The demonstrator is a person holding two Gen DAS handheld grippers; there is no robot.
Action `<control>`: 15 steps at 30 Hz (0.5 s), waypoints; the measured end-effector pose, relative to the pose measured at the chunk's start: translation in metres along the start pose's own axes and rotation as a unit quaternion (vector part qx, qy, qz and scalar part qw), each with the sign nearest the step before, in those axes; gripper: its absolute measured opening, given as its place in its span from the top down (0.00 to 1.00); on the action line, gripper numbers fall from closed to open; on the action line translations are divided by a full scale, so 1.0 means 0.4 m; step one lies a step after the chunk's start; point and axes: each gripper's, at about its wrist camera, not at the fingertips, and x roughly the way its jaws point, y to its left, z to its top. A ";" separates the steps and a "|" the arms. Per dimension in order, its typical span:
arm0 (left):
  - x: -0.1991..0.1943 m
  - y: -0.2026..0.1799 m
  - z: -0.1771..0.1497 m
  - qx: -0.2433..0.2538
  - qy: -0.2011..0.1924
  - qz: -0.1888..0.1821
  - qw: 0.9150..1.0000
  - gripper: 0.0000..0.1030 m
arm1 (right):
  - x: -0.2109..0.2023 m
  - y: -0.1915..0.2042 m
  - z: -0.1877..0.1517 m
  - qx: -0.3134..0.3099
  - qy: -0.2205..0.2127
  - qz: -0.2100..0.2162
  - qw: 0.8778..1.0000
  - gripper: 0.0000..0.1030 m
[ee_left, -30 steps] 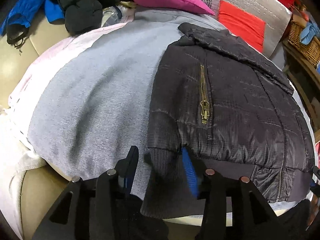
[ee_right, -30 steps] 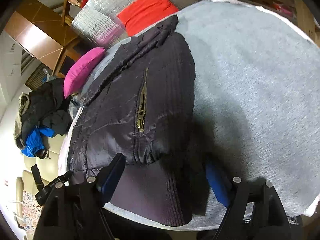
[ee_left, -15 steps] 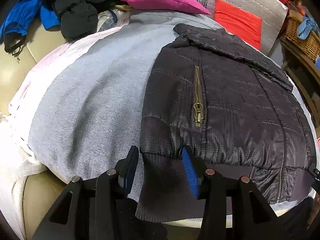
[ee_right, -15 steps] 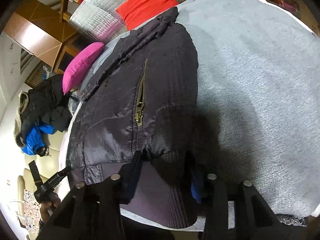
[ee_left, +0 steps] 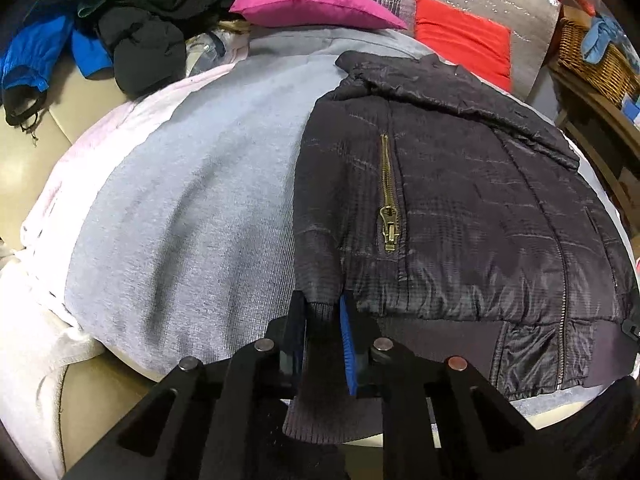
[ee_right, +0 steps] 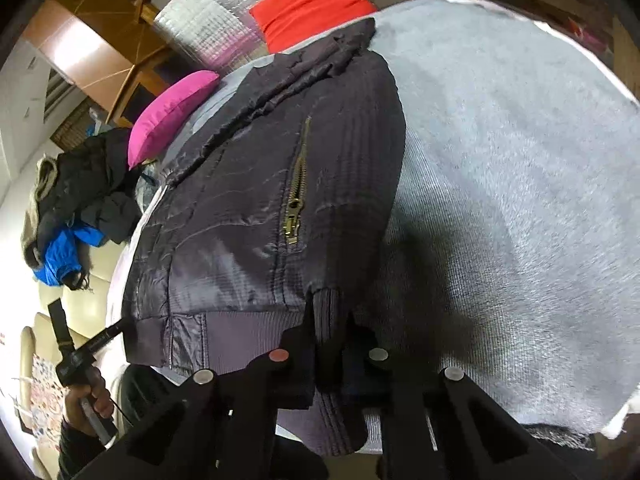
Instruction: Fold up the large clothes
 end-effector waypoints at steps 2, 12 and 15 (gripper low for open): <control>-0.009 0.002 -0.004 0.000 -0.002 -0.002 1.000 0.84 | -0.005 0.004 -0.002 -0.004 0.001 -0.005 1.000 0.91; -0.015 0.018 -0.028 -0.003 0.008 -0.012 1.000 0.84 | -0.007 -0.049 -0.009 0.005 0.019 -0.001 1.000 0.92; 0.003 0.027 -0.022 -0.012 0.018 -0.013 1.000 0.82 | 0.000 -0.074 0.003 0.028 0.019 0.021 0.999 0.87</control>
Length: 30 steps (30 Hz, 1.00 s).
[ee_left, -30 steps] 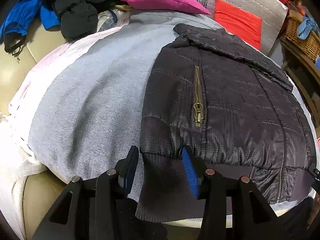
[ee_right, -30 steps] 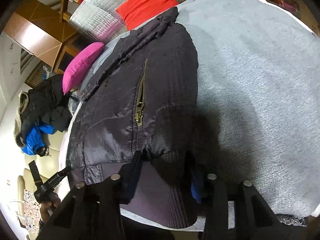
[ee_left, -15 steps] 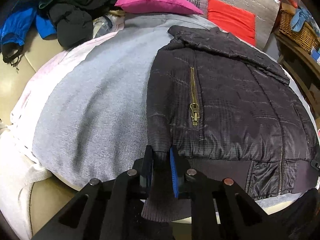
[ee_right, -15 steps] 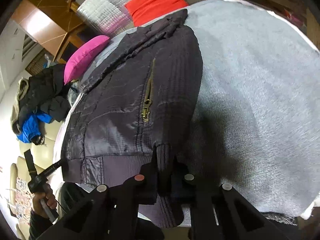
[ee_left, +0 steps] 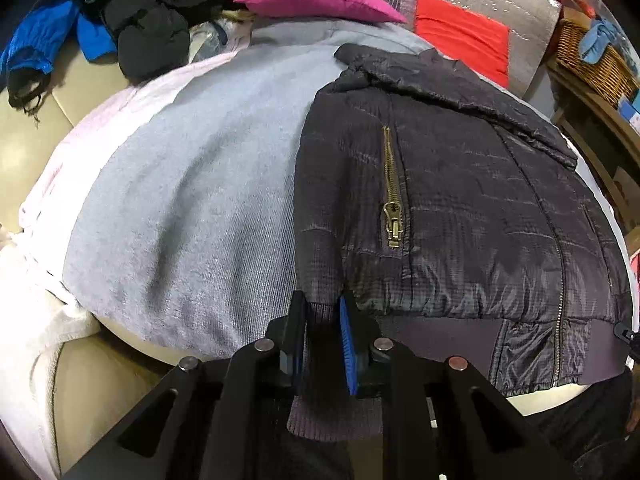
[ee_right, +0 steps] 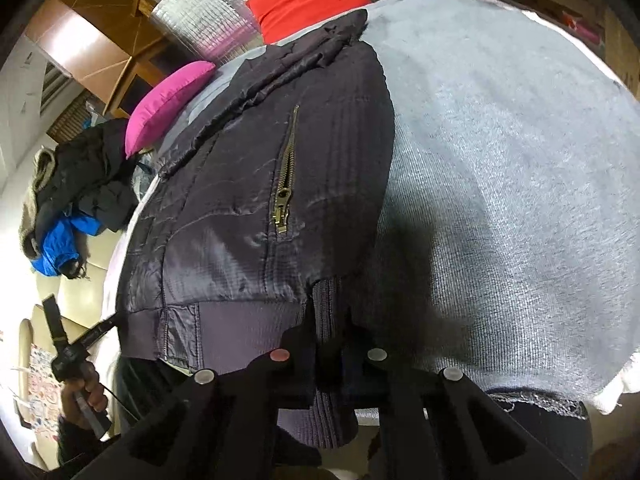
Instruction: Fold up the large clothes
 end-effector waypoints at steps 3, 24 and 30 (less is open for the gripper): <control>0.008 0.012 0.010 -0.011 0.002 -0.005 1.000 0.77 | -0.001 -0.011 0.005 0.011 -0.009 0.008 1.000 0.81; -0.044 -0.015 0.010 0.020 -0.015 -0.002 1.000 0.85 | -0.023 0.030 0.004 -0.024 -0.005 0.008 1.000 0.92; -0.030 -0.019 0.006 0.019 -0.009 0.003 1.000 0.85 | -0.010 0.009 0.000 -0.013 0.008 0.006 1.000 0.92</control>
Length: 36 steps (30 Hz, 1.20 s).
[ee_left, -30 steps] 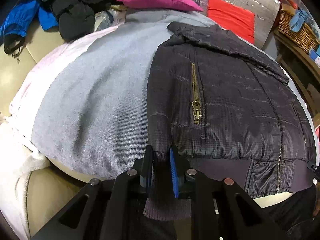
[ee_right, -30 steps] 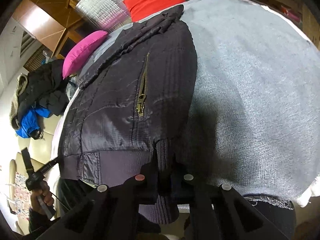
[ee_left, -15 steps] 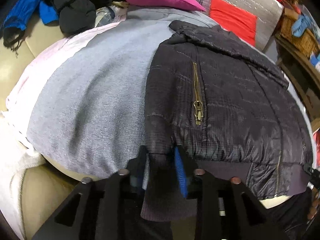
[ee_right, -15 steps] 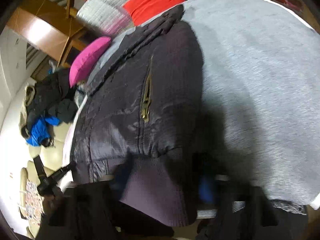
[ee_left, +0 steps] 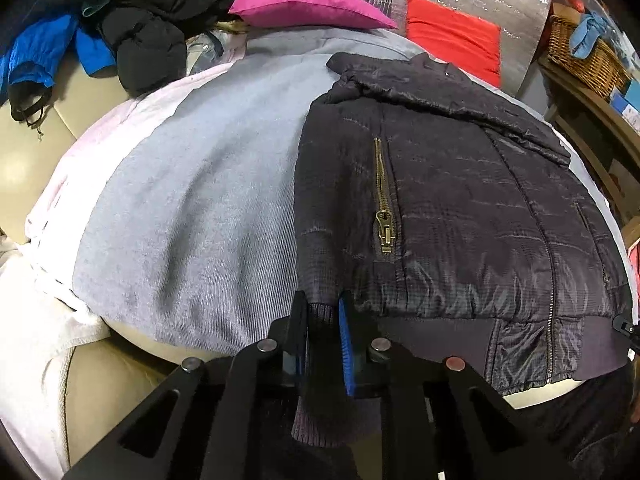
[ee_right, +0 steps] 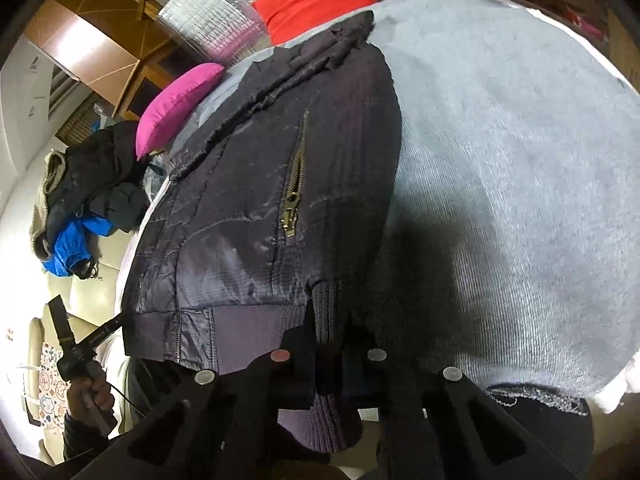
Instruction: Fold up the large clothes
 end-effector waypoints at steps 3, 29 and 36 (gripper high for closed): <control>0.007 -0.002 0.009 0.000 0.001 0.000 1.000 0.85 | 0.014 0.003 0.009 0.005 0.003 0.000 1.000 0.92; 0.010 0.002 -0.005 -0.007 0.004 -0.003 1.000 0.85 | 0.028 -0.011 0.017 0.003 0.015 0.000 1.000 0.92; 0.008 0.001 -0.005 -0.010 0.002 -0.007 1.000 0.85 | 0.028 -0.018 0.023 0.001 0.016 0.006 1.000 0.92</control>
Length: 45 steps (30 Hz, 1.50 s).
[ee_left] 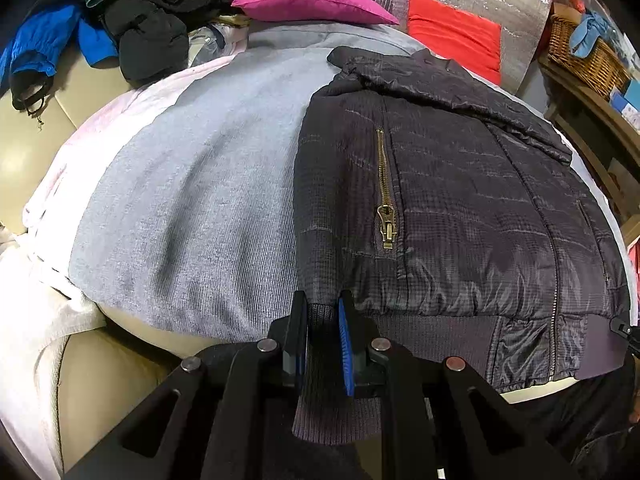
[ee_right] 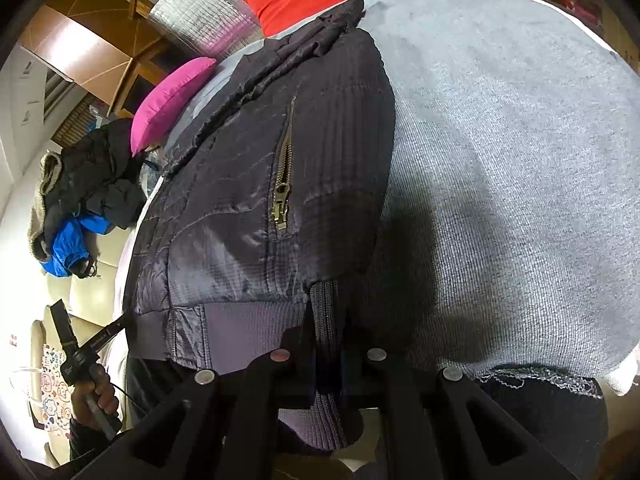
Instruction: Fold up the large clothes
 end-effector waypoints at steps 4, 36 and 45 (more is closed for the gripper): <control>0.002 0.004 0.001 0.001 0.001 -0.004 1.000 0.85 | -0.008 -0.007 0.002 0.002 -0.001 0.010 1.000 0.92; -0.068 0.004 0.009 0.010 -0.018 -0.017 1.000 0.85 | -0.047 -0.012 0.029 -0.003 -0.015 0.054 0.998 0.92; -0.060 0.012 0.009 0.007 -0.016 -0.022 1.000 0.85 | -0.040 -0.012 0.031 -0.004 -0.010 0.044 0.999 0.92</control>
